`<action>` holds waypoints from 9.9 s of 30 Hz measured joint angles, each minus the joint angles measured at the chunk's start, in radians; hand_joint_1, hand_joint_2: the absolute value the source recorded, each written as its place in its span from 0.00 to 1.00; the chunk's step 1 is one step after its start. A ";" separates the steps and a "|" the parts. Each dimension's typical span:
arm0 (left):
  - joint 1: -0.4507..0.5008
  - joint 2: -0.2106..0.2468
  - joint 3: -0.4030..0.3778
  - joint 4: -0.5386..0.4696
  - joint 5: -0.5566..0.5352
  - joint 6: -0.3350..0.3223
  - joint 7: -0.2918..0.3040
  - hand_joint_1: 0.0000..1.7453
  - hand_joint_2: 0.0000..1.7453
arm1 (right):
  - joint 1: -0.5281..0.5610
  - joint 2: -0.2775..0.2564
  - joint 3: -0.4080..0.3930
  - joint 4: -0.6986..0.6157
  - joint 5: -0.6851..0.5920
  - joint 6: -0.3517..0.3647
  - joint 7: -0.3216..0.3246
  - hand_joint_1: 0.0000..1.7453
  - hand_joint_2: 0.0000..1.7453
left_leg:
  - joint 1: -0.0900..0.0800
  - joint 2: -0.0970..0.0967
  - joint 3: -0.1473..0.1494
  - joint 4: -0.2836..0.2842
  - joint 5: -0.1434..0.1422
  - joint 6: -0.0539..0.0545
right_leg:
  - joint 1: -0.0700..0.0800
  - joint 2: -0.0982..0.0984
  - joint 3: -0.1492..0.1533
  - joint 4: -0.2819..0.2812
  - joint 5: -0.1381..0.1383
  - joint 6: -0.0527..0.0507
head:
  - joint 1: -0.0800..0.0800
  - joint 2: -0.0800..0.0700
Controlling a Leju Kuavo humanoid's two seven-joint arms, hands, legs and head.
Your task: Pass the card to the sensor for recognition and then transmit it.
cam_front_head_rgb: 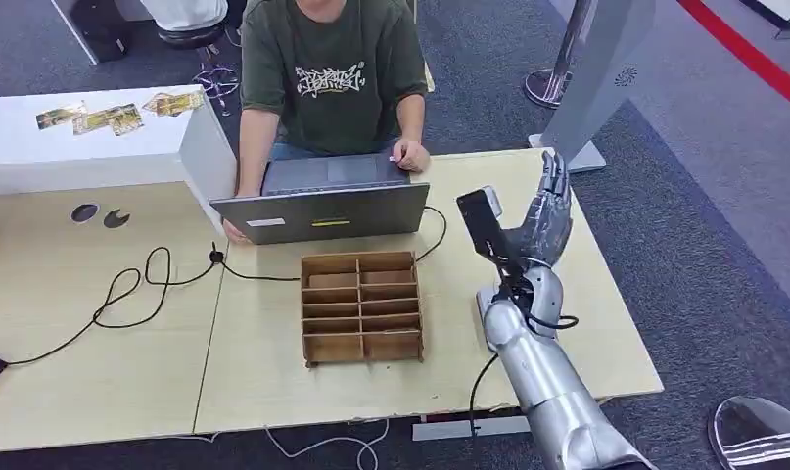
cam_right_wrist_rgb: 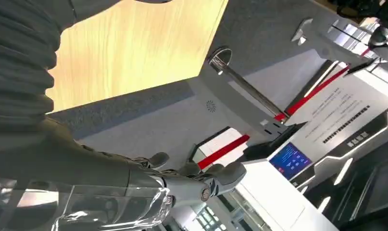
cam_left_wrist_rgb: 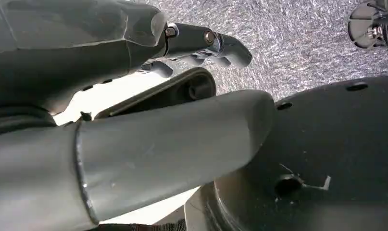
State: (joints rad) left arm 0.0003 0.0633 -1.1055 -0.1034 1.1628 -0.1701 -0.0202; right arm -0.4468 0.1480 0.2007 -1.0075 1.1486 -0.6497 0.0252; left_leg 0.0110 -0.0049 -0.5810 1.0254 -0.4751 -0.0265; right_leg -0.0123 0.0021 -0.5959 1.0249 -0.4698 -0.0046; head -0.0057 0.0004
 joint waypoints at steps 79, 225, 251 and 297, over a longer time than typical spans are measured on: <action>0.030 -0.084 0.053 0.085 0.162 -0.012 -0.051 0.00 0.00 | 0.603 -0.420 0.400 -0.599 0.092 0.137 0.368 0.00 1.00 | 0.000 0.000 -0.002 0.000 -0.003 0.001 | 0.000 0.000 -0.001 -0.001 -0.002 0.000 | 0.000 0.000; 0.030 -0.053 0.053 0.085 0.162 -0.030 -0.042 0.00 0.00 | 0.237 -0.307 0.644 -0.300 -0.013 0.385 0.250 0.00 1.00 | 0.000 0.000 -0.002 0.000 -0.003 0.001 | 0.000 0.000 -0.002 -0.001 -0.002 0.000 | 0.000 0.000; 0.030 -0.054 0.053 0.085 0.169 -0.030 -0.042 0.00 0.00 | 0.250 -0.298 0.664 -0.272 0.004 0.330 0.268 0.00 1.00 | 0.000 0.001 -0.002 0.000 -0.003 0.001 | 0.000 0.000 -0.002 -0.001 -0.002 0.000 | 0.000 0.000; 0.030 -0.053 0.053 0.085 0.166 -0.029 -0.042 0.00 0.00 | 0.222 -0.249 0.673 -0.159 0.125 0.285 0.273 0.00 1.00 | 0.000 0.000 -0.002 0.000 -0.003 0.001 | 0.000 0.000 -0.002 -0.001 -0.002 0.000 | 0.000 0.000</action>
State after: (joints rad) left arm 0.0305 0.0107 -1.0525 -0.0183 1.3283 -0.1995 -0.0622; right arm -0.2251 -0.1015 0.8732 -1.1662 1.2734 -0.3651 0.2984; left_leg 0.0109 -0.0044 -0.5834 1.0251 -0.4782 -0.0252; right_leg -0.0123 0.0020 -0.5977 1.0242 -0.4717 -0.0051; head -0.0053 0.0004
